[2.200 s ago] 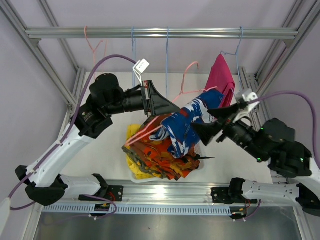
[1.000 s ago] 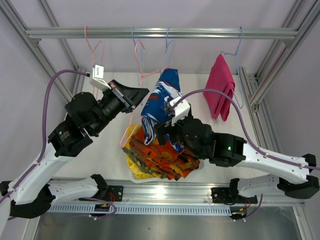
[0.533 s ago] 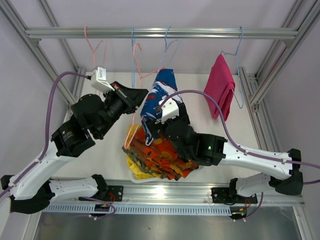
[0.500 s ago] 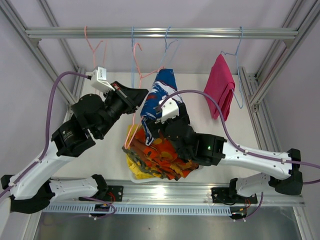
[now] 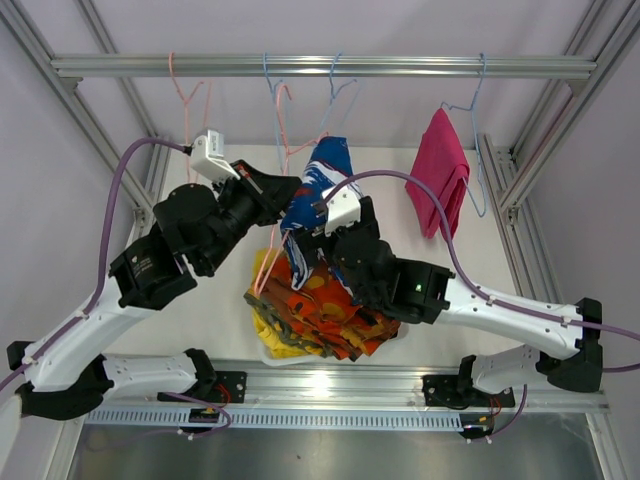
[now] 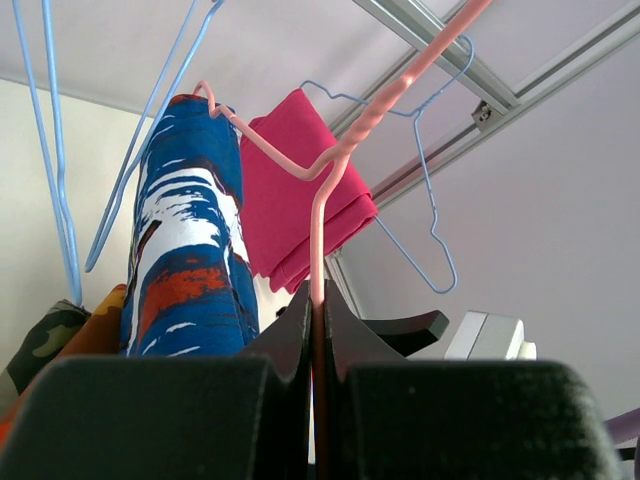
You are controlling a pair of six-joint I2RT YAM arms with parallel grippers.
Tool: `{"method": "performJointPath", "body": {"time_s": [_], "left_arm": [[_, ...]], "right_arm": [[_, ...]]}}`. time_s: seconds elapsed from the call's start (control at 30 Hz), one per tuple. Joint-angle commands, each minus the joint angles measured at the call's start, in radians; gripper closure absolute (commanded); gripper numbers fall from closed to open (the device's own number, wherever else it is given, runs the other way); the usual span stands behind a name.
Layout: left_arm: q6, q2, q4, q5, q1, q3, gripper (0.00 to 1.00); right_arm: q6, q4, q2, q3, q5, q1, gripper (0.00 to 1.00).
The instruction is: Remove the trousers from the hanger
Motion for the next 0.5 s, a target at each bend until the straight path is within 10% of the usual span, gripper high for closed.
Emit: {"method": "performJointPath", "body": {"time_s": [0.0, 0.47], "left_arm": [[0.046, -0.015, 0.092, -0.054, -0.006, 0.064, 1.0], [0.058, -0.022, 0.092, -0.06, -0.006, 0.064, 0.99]], "right_arm": [[0.038, -0.01, -0.04, -0.008, -0.123, -0.006, 0.04], [0.098, -0.098, -0.111, -0.096, -0.066, 0.007, 0.03]]}}
